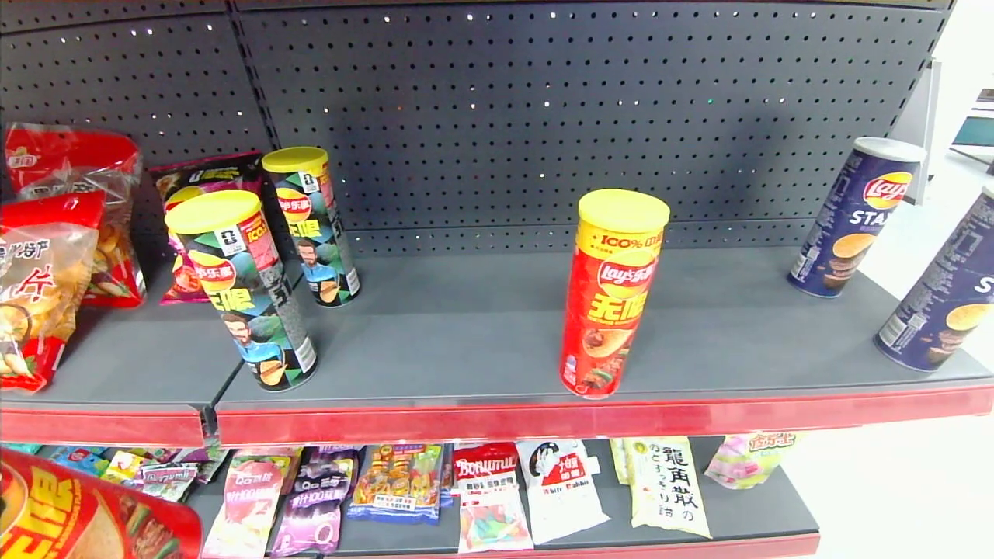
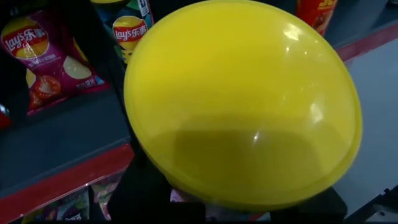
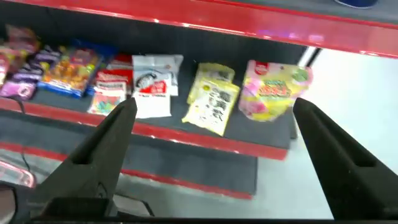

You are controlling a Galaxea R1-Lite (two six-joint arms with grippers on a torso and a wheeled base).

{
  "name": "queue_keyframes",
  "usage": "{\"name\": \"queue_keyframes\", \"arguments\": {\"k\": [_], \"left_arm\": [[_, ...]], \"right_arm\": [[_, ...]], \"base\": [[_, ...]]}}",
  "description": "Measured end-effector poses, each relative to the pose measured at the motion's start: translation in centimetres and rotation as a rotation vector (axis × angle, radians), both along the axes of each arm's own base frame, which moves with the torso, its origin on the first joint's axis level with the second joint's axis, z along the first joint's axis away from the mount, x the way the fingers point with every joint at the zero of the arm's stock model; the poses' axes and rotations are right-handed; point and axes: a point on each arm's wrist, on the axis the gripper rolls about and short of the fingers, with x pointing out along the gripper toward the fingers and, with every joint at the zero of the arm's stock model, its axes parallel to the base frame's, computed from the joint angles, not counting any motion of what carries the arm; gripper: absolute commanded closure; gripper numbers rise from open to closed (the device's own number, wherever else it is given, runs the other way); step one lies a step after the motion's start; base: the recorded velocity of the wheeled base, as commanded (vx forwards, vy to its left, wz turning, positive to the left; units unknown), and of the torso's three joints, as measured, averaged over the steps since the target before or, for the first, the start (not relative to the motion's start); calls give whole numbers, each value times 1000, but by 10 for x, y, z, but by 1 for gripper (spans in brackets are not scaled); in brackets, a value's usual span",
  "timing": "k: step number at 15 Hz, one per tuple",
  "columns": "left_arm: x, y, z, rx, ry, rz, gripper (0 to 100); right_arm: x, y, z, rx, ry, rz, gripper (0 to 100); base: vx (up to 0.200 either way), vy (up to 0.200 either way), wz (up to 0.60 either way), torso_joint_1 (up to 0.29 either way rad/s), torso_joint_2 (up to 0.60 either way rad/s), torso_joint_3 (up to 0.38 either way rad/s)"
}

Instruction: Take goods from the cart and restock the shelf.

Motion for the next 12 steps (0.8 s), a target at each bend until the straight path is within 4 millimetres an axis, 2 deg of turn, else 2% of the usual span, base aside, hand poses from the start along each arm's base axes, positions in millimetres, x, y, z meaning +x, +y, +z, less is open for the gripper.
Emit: {"name": "queue_keyframes", "arguments": {"k": [2,3,9,11,12], "left_arm": [[0,0,0,-1,-1,6,100],[0,0,0,-1,-3,8,100],[-1,1,1,-1,-6,30,100],[-1,1,-1,1,-2,39,100],[-1,1,-1,1,-1,39,100]], "right_arm": [[5,5,-8,45,-84,148,0],[7,6,-13,47,-72,168,0],[19,4,-16,-27,37,-240,0],[17,5,-17,-15,11,-266,0],[14,7,-18,2,-21,-201,0]], "base": [[0,0,0,0,0,0],[0,0,0,0,0,0],[0,0,0,0,0,0],[0,0,0,0,0,0],[0,0,0,0,0,0]]}}
